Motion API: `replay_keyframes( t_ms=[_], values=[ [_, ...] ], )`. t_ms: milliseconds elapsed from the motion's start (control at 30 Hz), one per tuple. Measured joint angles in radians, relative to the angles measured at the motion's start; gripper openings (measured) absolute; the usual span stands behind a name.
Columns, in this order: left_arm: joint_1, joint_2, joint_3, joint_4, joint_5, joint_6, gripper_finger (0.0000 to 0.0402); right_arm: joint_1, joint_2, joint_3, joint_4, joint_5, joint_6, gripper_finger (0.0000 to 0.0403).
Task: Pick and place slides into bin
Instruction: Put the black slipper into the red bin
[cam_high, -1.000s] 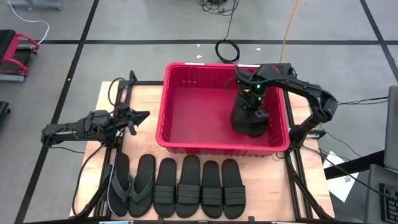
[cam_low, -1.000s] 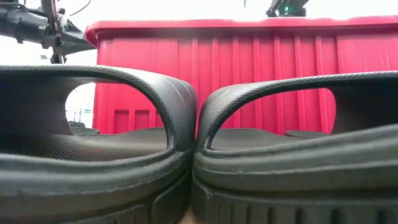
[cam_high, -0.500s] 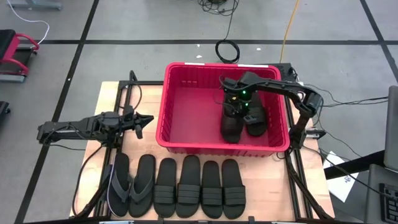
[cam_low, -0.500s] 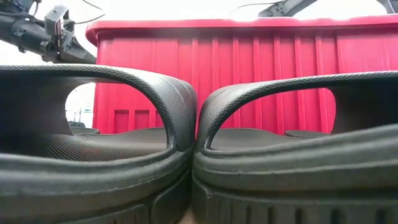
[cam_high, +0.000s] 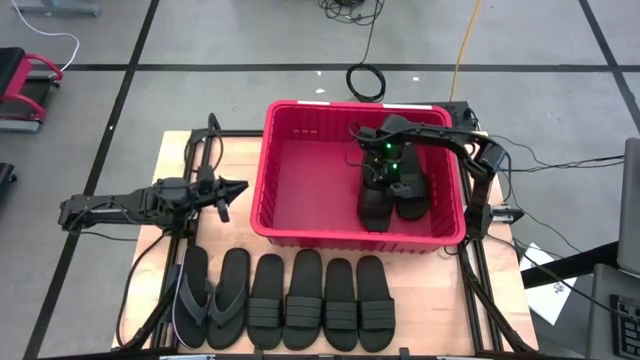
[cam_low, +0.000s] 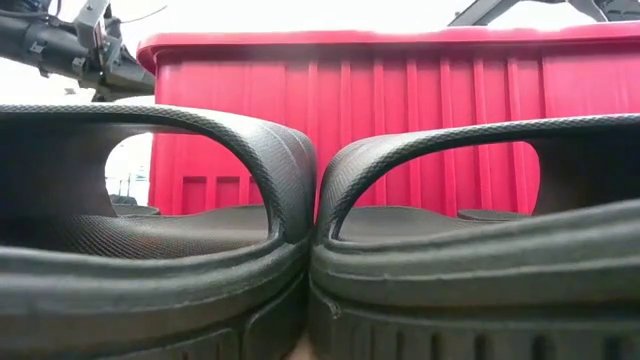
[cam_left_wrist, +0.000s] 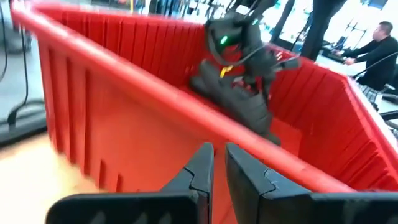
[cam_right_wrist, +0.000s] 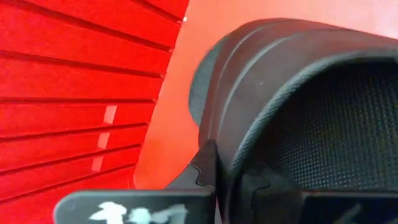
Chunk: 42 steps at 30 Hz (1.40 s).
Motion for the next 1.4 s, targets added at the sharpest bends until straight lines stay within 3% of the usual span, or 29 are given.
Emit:
replay_keyframes(
  t_ms=[300,800,967,1267,1400],
  values=[
    [0.000,0.000,0.000,0.091,-0.001,0.067,0.0037,-0.041,0.014,-0.002,0.003,-0.014,-0.013,0.0004],
    [0.000,0.000,0.000,0.088,0.001,0.065,0.0037,-0.064,0.029,-0.002,0.103,0.081,0.013,0.0005],
    [0.000,0.000,0.000,0.087,0.008,0.063,0.0037,-0.063,0.029,-0.002,0.153,0.094,0.076,0.0035],
    [0.000,0.000,0.000,0.087,0.008,0.062,0.0037,-0.040,0.022,-0.001,0.173,0.251,0.162,0.0095],
    [0.000,0.000,0.000,0.086,0.009,0.061,0.0037,-0.030,-0.003,0.000,0.200,0.270,0.194,0.0106]
  ],
)
